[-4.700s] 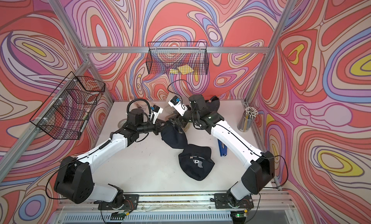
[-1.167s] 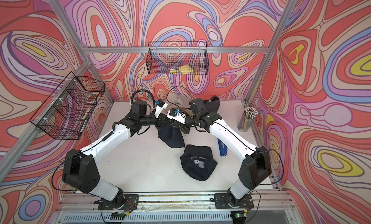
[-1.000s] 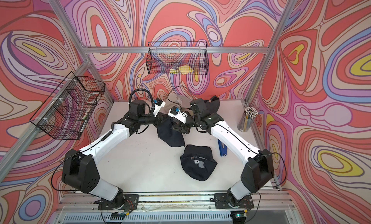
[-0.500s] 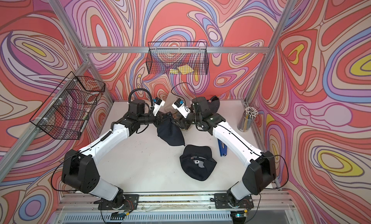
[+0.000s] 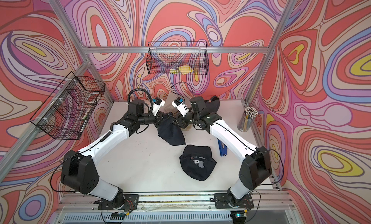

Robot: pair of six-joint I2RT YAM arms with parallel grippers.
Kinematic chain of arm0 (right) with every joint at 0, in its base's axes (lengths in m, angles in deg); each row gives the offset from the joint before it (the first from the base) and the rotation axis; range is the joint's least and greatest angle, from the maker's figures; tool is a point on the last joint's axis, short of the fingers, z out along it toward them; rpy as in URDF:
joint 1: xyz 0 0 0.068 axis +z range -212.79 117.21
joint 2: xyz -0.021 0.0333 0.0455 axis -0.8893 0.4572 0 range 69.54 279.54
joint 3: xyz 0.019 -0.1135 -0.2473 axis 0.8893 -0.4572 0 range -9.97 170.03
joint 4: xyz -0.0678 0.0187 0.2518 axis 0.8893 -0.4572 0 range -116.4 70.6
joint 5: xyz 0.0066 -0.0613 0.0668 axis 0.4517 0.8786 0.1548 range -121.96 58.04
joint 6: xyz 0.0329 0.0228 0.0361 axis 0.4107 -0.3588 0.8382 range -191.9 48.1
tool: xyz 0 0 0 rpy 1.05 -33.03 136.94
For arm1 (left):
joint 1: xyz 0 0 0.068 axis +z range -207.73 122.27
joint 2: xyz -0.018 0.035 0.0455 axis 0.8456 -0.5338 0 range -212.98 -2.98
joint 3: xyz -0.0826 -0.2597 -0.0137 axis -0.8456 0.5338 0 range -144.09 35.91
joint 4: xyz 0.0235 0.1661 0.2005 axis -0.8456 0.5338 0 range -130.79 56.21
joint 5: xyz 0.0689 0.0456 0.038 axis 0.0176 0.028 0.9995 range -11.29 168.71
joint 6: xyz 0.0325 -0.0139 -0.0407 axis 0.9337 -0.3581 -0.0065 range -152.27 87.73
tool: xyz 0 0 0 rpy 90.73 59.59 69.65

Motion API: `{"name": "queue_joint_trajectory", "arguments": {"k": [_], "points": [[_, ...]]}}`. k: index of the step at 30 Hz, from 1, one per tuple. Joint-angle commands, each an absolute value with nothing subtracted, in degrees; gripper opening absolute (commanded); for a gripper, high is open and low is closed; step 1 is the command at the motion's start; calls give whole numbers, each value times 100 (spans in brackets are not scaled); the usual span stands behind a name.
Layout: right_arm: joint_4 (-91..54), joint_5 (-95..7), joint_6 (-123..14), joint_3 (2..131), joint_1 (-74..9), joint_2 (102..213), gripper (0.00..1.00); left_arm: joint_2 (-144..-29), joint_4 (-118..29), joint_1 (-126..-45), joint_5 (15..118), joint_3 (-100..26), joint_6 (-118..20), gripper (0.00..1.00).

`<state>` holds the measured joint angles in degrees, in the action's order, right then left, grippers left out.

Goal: Open the adjustable buckle of the baseball cap
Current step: Pull the adjustable strap on the baseball cap.

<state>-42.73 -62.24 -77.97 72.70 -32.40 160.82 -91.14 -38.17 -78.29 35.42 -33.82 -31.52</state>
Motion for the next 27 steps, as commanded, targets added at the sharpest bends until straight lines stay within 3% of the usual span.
{"name": "queue_joint_trajectory", "arguments": {"k": [1,10,14,17,20,23,27], "points": [[-4128,-6326,-7711,7299,-3258,16140,44,-8924,-4100,-7818,3338,-3311,-3234,0],[-4119,-6427,-7778,7312,-3261,16222,33,-8911,-4159,-7813,3248,-3308,-3306,0],[-4056,-6462,-7796,7309,-3263,16217,12,-8903,-4158,-7815,3276,-3274,-3297,0],[-3990,-6491,-7768,7300,-3262,16207,0,-8887,-4136,-7815,3318,-3242,-3269,19],[-3979,-6567,-7797,7305,-3264,16192,0,-8807,-4025,-7817,3564,-3184,-3063,43],[-4009,-6580,-7870,7309,-3269,16190,0,-8559,-4148,-7795,4190,-2844,-2773,53],[-4088,-6664,-8017,7309,-3280,16193,0,-8278,-4596,-7660,4228,-2412,-2667,59]]}}
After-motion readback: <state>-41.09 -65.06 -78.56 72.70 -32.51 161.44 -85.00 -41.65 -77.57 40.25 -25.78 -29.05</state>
